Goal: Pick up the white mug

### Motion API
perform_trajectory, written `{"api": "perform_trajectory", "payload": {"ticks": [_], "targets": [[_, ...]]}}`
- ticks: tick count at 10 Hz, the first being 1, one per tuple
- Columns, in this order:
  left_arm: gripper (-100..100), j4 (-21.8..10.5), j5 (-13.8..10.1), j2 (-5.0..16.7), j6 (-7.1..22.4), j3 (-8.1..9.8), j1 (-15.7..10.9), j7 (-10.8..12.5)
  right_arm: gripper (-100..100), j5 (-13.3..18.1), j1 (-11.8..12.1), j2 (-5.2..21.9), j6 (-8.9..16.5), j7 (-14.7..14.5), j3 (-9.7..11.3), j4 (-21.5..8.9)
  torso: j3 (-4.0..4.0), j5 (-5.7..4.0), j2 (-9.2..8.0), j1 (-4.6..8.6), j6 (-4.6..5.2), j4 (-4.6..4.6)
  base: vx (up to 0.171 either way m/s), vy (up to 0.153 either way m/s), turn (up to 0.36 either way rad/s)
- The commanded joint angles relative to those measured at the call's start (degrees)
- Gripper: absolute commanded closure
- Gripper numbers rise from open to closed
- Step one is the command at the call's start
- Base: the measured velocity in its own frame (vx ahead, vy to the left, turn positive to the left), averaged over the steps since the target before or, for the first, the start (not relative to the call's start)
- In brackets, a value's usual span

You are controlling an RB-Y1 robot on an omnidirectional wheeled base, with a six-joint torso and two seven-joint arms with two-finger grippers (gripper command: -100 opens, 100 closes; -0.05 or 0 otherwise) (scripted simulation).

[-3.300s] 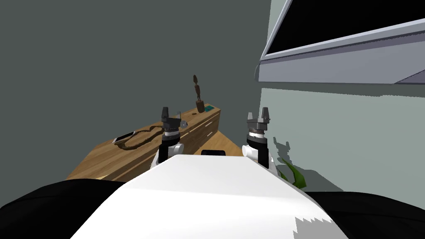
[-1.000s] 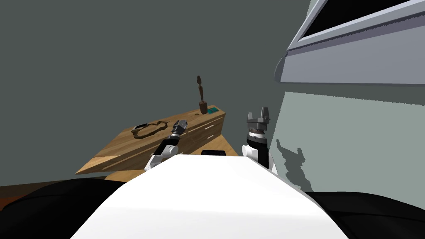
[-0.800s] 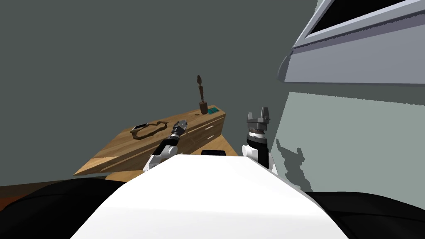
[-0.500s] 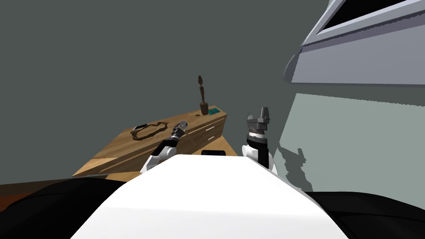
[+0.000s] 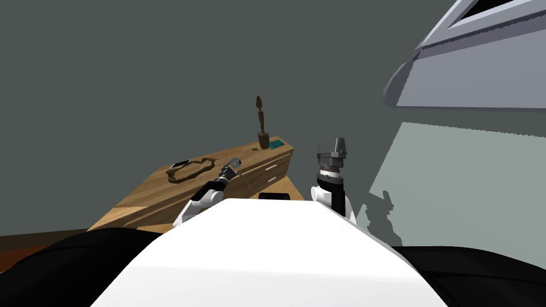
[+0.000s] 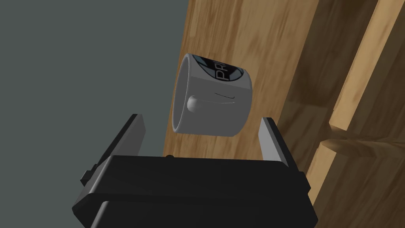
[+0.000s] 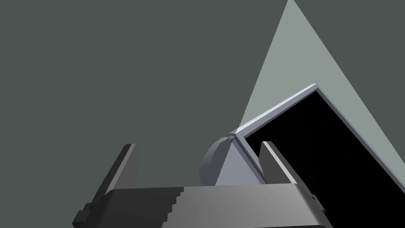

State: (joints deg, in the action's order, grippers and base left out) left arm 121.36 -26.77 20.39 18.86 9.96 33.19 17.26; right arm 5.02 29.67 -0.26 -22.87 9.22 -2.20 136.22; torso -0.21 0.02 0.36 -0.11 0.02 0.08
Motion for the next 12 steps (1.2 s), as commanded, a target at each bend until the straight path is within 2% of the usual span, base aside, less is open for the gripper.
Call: {"api": "perform_trajectory", "payload": {"ticks": [1,2,3,4,5,6,7,8,9,10,11,12], "targets": [[-100,0.00,0.00,0.00,0.00,0.00,0.00,0.00,0,0.00,0.00,0.00,0.00,0.00,0.00,0.00,0.00,0.00,0.00,0.00,0.00,0.00,0.038,0.004,0.012],[0,0.03,-0.04,0.04,0.37,0.06,0.06,0.09,0,0.00,-0.01,0.00,0.00,0.00,0.00,0.00,0.05,0.00,-0.11,0.03,0.02,-0.02,0.006,0.001,-0.002],[-100,0.12,-2.04,-0.93,1.00,0.26,-0.17,-2.78,0,0.00,-0.01,0.00,0.00,0.00,0.00,0.00,0.12,-0.01,-0.22,0.04,0.01,-0.04,0.024,0.007,0.074],[-100,0.12,-2.04,-0.93,1.00,0.26,-0.17,-2.84,0,0.00,-0.01,0.00,0.00,0.00,0.00,0.00,0.12,-0.01,-0.20,0.03,0.00,-0.05,0.029,0.005,0.047],[-100,0.21,-4.05,-1.90,1.67,0.46,-0.40,-5.18,0,0.00,-0.01,0.00,0.00,0.00,0.00,0.00,0.11,-0.01,-0.19,0.04,0.01,-0.04,0.031,0.005,0.080],[-100,0.21,-4.05,-1.90,1.67,0.46,-0.40,-5.76,0,0.00,-0.01,0.00,0.00,0.00,0.00,0.00,0.10,-0.01,-0.18,0.04,0.00,-0.04,0.028,0.002,0.041],[-100,0.30,-6.05,-2.87,2.34,0.67,-0.62,-7.91,0,0.00,-0.01,0.00,0.00,0.00,0.00,0.00,0.11,-0.01,-0.19,0.05,0.01,-0.04,0.033,0.007,0.068],[-100,0.30,-6.05,-2.87,2.34,0.67,-0.62,-8.68,0,0.00,-0.01,0.00,0.00,0.00,0.00,0.00,0.10,-0.01,-0.17,0.04,0.01,-0.04,0.026,0.003,0.041],[-100,0.40,-8.05,-3.84,3.02,0.88,-0.84,-10.73,0,0.00,-0.01,0.00,0.00,0.00,0.00,0.00,0.11,-0.01,-0.19,0.04,0.01,-0.04,0.029,0.005,0.091],[-100,0.40,-8.05,-3.84,3.02,0.88,-0.84,-11.61,0,0.00,-0.01,0.00,0.00,0.00,0.00,0.00,0.11,-0.01,-0.19,0.04,0.00,-0.04,0.027,0.000,0.033],[-100,0.49,-10.05,-4.82,3.69,1.08,-1.07,-13.65,0,0.00,-0.01,0.00,0.00,0.00,0.00,0.00,0.11,-0.01,-0.19,0.05,0.02,-0.04,0.034,0.008,0.062],[-100,0.49,-10.05,-4.82,3.69,1.08,-1.07,-14.53,0,0.00,-0.01,0.00,0.00,0.00,0.00,0.00,0.10,-0.01,-0.17,0.03,0.01,-0.04,0.030,0.005,0.041]]}}
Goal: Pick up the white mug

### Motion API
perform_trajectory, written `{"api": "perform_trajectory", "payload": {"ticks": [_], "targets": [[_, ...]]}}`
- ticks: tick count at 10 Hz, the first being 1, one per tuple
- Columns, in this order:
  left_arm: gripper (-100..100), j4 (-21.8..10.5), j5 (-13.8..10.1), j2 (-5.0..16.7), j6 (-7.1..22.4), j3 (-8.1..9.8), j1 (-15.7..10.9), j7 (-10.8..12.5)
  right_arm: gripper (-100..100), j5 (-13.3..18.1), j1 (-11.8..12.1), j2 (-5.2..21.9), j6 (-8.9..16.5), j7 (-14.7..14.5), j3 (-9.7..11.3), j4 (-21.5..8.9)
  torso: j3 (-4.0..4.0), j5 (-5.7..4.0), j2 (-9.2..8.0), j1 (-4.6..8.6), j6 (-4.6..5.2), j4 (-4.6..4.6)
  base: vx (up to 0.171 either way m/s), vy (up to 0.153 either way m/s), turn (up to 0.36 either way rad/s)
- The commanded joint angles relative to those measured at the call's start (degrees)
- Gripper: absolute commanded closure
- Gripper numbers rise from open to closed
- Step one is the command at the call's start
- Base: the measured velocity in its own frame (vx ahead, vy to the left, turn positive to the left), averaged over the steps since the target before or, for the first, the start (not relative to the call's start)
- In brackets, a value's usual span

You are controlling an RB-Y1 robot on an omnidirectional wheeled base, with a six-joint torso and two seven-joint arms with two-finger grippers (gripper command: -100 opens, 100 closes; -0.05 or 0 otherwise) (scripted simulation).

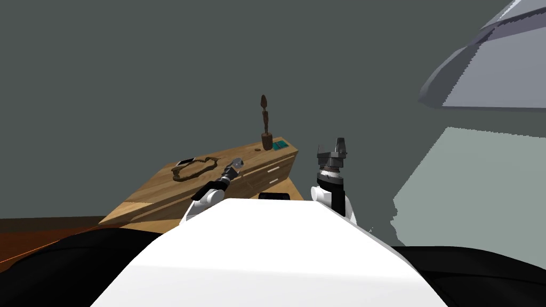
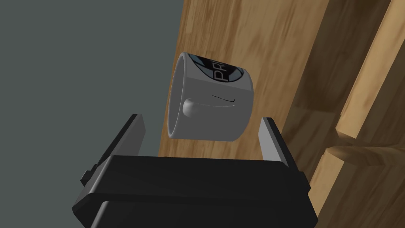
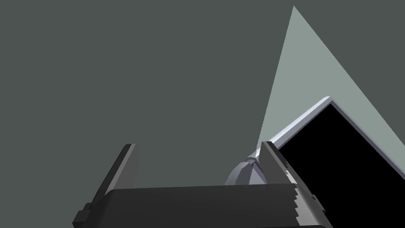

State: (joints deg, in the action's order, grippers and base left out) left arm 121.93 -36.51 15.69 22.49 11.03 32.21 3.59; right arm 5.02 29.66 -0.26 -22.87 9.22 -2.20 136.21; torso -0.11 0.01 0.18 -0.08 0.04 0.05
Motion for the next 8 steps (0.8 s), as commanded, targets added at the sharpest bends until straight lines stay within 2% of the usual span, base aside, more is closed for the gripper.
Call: {"api": "perform_trajectory", "payload": {"ticks": [1,2,3,4,5,6,7,8], "targets": [[-100,0.01,-2.32,-1.09,0.73,0.22,-0.31,-2.86,0,0.00,0.00,0.00,0.00,0.00,0.00,0.00,0.00,0.00,0.00,0.00,0.00,0.00,0.032,0.004,0.088],[-100,0.01,-2.32,-1.09,0.73,0.22,-0.31,-3.78,0,0.00,0.00,0.00,0.00,0.00,0.00,0.00,0.00,0.00,0.01,0.01,-0.01,0.00,0.027,0.001,0.038],[-100,0.10,-4.32,-2.06,1.41,0.43,-0.53,-5.77,0,0.00,0.00,0.00,0.00,0.00,0.00,0.00,0.00,0.00,-0.01,0.01,0.00,0.00,0.033,0.000,0.065],[-100,0.10,-4.32,-2.06,1.41,0.43,-0.53,-6.70,0,0.00,0.00,0.00,0.00,0.00,0.00,0.00,0.00,0.00,0.01,0.02,-0.01,0.00,0.030,0.001,0.038],[-100,0.19,-6.32,-3.03,2.08,0.64,-0.76,-8.73,0,0.00,0.00,0.00,0.00,0.00,0.00,0.00,0.00,0.00,0.00,0.01,0.00,0.00,0.031,0.003,0.070],[-100,0.19,-6.32,-3.03,2.08,0.64,-0.76,-9.63,0,0.00,0.00,0.00,0.00,0.00,0.00,0.00,0.00,0.00,0.00,0.01,-0.01,0.00,0.024,0.001,0.051],[-100,0.28,-8.32,-4.00,2.75,0.84,-0.98,-11.60,0,0.00,0.00,0.00,0.00,0.00,0.00,0.00,0.01,0.00,-0.02,0.01,0.00,0.00,0.028,0.004,0.071],[-100,0.28,-8.32,-4.00,2.75,0.84,-0.98,-12.55,0,0.00,0.00,0.00,0.00,0.00,0.00,0.00,0.00,0.00,-0.01,0.00,0.00,0.00,0.027,0.003,0.035]]}}
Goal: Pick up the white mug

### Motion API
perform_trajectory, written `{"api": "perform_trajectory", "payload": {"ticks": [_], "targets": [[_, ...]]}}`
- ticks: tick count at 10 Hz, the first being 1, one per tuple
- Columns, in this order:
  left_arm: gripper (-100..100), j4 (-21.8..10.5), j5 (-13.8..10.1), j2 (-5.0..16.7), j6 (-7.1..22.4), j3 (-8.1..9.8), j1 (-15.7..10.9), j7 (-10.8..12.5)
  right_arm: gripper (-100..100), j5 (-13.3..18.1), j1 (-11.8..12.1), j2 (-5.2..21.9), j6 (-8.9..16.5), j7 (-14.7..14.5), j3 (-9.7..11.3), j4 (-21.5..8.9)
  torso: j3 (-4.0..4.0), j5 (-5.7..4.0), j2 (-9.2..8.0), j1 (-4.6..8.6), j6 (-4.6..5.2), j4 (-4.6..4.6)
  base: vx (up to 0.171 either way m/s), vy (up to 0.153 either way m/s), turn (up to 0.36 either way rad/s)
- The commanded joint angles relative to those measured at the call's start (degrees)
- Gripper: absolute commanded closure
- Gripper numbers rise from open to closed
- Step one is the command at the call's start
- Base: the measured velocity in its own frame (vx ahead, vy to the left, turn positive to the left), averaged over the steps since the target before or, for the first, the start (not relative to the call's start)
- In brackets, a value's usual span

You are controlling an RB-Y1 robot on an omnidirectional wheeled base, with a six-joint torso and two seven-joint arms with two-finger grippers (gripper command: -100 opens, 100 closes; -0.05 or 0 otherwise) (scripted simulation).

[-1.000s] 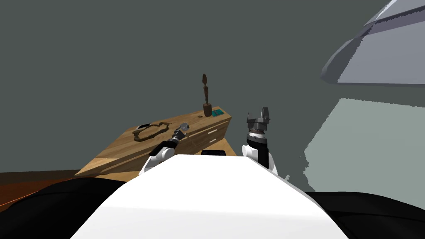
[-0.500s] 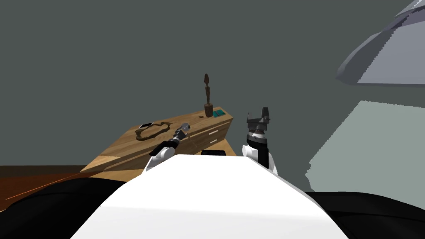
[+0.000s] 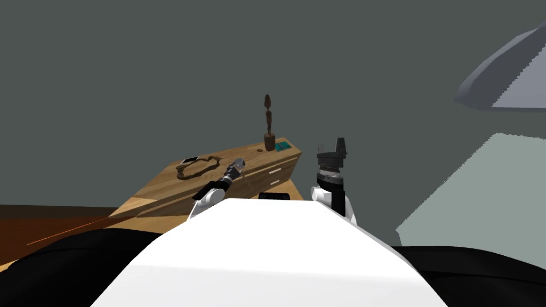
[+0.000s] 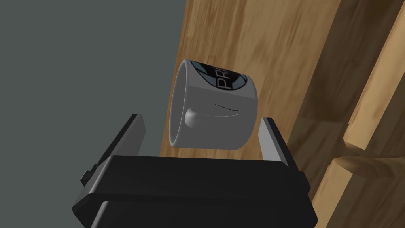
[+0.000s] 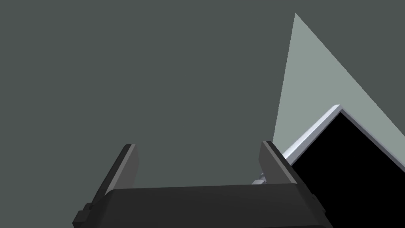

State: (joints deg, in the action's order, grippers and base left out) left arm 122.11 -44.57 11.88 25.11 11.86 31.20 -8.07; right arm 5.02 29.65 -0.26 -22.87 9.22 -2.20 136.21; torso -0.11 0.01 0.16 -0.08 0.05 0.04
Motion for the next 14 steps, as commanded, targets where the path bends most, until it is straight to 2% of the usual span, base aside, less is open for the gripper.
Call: {"api": "perform_trajectory", "payload": {"ticks": [1,2,3,4,8,9,10,11,12,13,14], "targets": [[-100,0.19,-2.26,-1.16,0.80,0.22,-0.19,-2.86,0,0.00,0.00,0.00,0.00,0.00,0.00,0.00,0.00,0.00,0.00,0.00,0.00,0.00,0.037,0.003,0.076],[-100,0.19,-2.26,-1.16,0.80,0.22,-0.19,-3.80,0,0.00,0.00,0.00,0.00,0.00,0.00,0.00,-0.01,0.00,0.03,0.01,-0.01,0.00,0.031,-0.001,0.044],[-100,0.11,-1.96,-1.02,0.65,0.18,-0.20,-2.94,0,0.00,0.00,0.00,0.00,0.00,0.00,0.00,-0.01,0.00,0.02,0.01,0.00,0.00,0.011,-0.001,0.003],[100,0.12,-2.02,-1.04,0.71,0.19,-0.21,-3.22,0,0.00,0.00,0.00,0.00,0.00,0.00,0.00,0.02,0.00,-0.04,0.01,0.00,-0.01,0.000,0.000,0.000],[100,0.12,-2.01,-1.04,0.72,0.19,-0.22,-3.19,0,0.00,0.00,0.00,0.00,0.00,0.00,0.00,0.07,0.00,-0.12,0.02,0.00,-0.03,0.000,0.000,0.000],[0,0.11,-2.01,-1.04,0.72,0.19,-0.21,-3.19,0,0.00,0.00,0.00,0.00,0.00,0.00,0.00,0.08,0.00,-0.13,0.02,0.00,-0.03,0.000,0.000,0.000],[100,0.09,-0.26,-0.19,0.12,0.01,0.03,-0.88,0,0.00,0.00,0.00,0.00,0.00,0.00,0.00,0.08,0.00,-0.13,0.02,0.00,-0.03,-0.025,0.000,-0.100],[100,0.00,1.74,0.78,-0.55,-0.19,0.25,0.75,0,0.00,-0.01,0.00,0.00,0.00,0.00,0.00,0.11,0.00,-0.20,0.02,0.04,-0.04,-0.058,0.000,-0.129],[100,0.00,1.74,0.78,-0.55,-0.19,0.25,2.04,0,0.00,-0.01,0.00,0.00,0.00,0.00,0.00,0.18,-0.01,-0.32,0.03,0.02,-0.06,-0.046,0.002,-0.036],[100,-0.09,3.74,1.75,-1.22,-0.40,0.48,3.84,0,0.00,-0.01,0.00,0.00,0.00,0.00,0.00,0.21,-0.02,-0.35,0.02,-0.03,-0.08,-0.037,-0.006,-0.053],[100,-0.09,3.74,1.75,-1.22,-0.40,0.48,4.96,0,0.00,-0.01,0.00,0.00,0.00,0.00,0.00,0.20,-0.02,-0.34,0.03,-0.01,-0.07,-0.025,-0.004,-0.039]]}}
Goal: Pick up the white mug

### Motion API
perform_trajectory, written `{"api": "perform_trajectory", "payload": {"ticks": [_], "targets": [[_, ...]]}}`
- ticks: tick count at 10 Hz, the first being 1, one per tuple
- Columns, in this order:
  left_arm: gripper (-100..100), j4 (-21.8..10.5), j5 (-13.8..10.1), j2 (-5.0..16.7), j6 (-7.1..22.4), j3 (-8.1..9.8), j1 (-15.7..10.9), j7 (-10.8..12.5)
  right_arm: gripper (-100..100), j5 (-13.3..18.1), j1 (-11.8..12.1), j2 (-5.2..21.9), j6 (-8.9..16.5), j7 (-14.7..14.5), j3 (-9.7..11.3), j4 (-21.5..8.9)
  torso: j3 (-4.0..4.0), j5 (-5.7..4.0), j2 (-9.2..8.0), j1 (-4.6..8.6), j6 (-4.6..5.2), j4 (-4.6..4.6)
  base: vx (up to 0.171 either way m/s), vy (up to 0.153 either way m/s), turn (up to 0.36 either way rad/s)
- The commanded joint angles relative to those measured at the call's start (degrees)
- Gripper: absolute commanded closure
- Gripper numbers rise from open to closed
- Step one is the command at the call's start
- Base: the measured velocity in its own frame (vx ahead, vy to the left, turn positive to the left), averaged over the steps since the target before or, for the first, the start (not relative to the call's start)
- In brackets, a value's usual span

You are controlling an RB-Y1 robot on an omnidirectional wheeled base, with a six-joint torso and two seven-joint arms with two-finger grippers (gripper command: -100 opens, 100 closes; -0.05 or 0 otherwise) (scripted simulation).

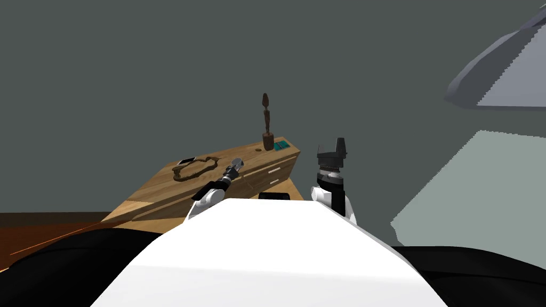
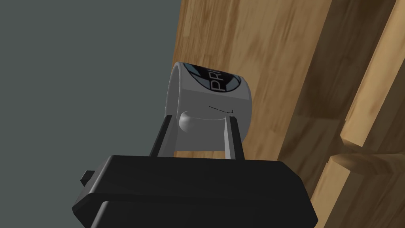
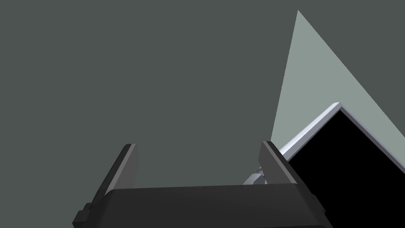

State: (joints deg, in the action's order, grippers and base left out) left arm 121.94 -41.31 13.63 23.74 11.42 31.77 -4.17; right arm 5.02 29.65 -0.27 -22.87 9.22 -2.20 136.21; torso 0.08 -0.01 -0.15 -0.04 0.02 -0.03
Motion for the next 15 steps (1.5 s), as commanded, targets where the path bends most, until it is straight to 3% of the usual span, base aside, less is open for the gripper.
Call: {"api": "perform_trajectory", "payload": {"ticks": [1,4,5,8,9,12,13,14,15], "targets": [[100,0.00,2.48,0.97,-0.52,-0.17,0.14,2.86,0,0.00,0.00,0.00,0.00,0.00,0.00,0.00,0.00,0.00,0.00,0.00,0.00,0.00,-0.028,-0.007,-0.079],[100,-0.09,4.49,1.95,-1.19,-0.38,0.36,6.90,0,0.00,0.00,0.00,0.00,0.00,0.00,0.00,0.01,0.00,-0.01,-0.01,0.02,0.00,-0.030,-0.002,-0.054],[100,-0.18,6.49,2.92,-1.86,-0.58,0.58,8.88,0,0.00,0.00,0.00,0.00,0.00,0.00,0.00,0.01,0.00,-0.01,-0.01,-0.01,-0.01,-0.034,-0.006,-0.066],[100,-0.28,8.49,3.89,-2.53,-0.79,0.81,12.74,0,0.00,0.00,0.00,0.00,0.00,0.00,0.00,0.02,-0.02,-0.02,0.02,0.02,-0.02,-0.030,-0.004,-0.055],[100,-0.37,10.49,4.86,-3.20,-1.00,1.03,14.71,0,0.00,0.00,0.00,0.00,0.00,0.00,0.00,0.03,-0.02,-0.02,0.01,-0.01,-0.03,-0.032,-0.001,-0.074],[100,-0.46,12.50,5.83,-3.87,-1.20,1.25,18.59,0,0.00,0.00,0.00,0.00,0.00,0.00,0.00,0.03,-0.03,-0.03,0.03,0.02,-0.03,-0.027,-0.004,-0.052],[100,-0.55,14.50,6.80,-4.55,-1.41,1.48,20.55,0,0.00,0.00,0.00,0.00,0.00,0.00,0.00,0.03,-0.03,-0.02,0.03,-0.01,-0.04,-0.030,-0.007,-0.073],[100,-0.55,14.50,6.80,-4.55,-1.41,1.48,21.51,0,0.00,0.00,0.00,0.00,0.00,0.00,0.00,0.04,-0.04,-0.03,0.04,0.02,-0.04,-0.026,-0.004,-0.040],[100,-0.58,14.22,6.65,-4.43,-1.39,1.41,20.61,0,0.00,0.00,0.00,0.00,0.00,0.00,0.00,0.04,-0.04,-0.03,0.05,-0.01,-0.05,-0.009,-0.001,-0.002]]}}
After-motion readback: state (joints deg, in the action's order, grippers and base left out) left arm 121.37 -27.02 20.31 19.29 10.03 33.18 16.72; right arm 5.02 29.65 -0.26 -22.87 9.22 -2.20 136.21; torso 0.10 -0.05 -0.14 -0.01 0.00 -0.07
